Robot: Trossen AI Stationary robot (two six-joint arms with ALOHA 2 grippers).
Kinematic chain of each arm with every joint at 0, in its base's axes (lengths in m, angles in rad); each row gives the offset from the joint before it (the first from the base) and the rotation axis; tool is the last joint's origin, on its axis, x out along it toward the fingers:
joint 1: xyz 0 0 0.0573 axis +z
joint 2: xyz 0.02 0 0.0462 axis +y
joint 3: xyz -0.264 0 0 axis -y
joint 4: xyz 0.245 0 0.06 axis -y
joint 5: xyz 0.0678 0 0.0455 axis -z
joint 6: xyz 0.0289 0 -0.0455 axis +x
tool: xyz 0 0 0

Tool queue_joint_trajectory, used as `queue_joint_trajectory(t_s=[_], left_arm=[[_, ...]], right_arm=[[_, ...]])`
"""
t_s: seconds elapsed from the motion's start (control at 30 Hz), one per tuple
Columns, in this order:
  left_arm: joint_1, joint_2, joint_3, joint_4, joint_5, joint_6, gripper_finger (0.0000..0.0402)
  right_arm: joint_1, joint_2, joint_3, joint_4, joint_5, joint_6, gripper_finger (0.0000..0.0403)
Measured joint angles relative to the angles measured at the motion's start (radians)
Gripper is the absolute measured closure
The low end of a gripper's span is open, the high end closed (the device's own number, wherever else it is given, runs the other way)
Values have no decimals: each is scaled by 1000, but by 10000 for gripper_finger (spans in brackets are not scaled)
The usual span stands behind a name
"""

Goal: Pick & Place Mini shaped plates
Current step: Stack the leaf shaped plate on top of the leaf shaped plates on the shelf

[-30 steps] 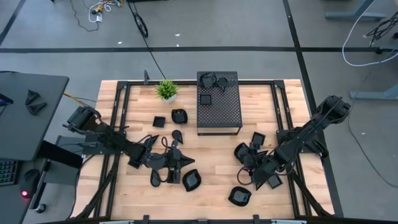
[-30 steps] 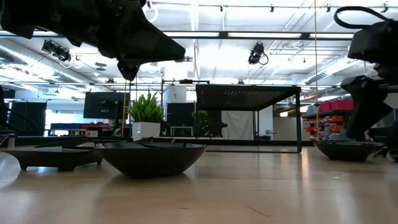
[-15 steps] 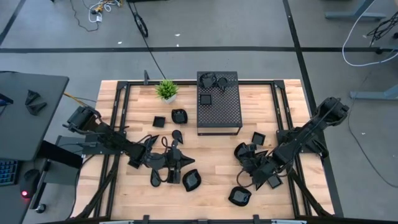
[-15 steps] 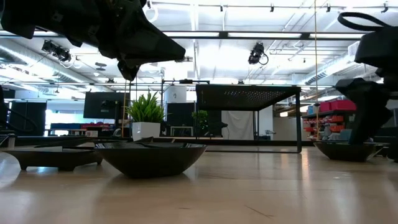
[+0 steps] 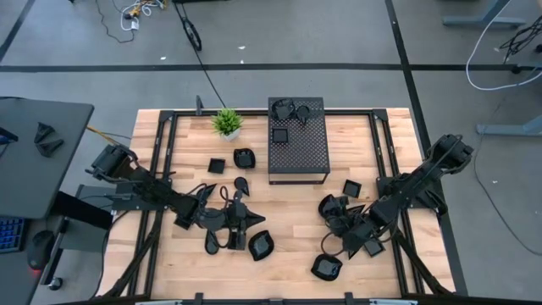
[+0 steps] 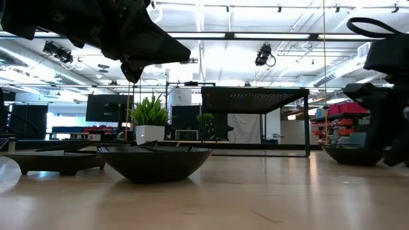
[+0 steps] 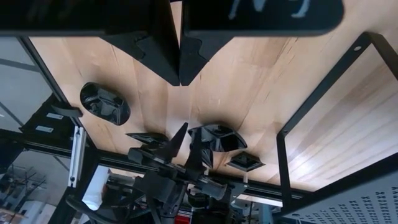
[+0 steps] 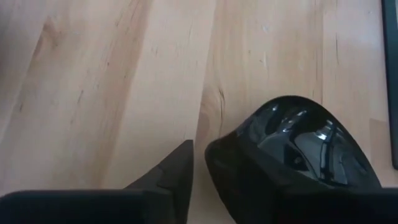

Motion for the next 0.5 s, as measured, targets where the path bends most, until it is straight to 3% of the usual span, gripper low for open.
queue_joint_trajectory(t_s=[0.5], left_arm=[[0, 0, 0, 1, 0, 0, 388]], right_arm=[[0, -1, 1, 0, 8, -39, 371]])
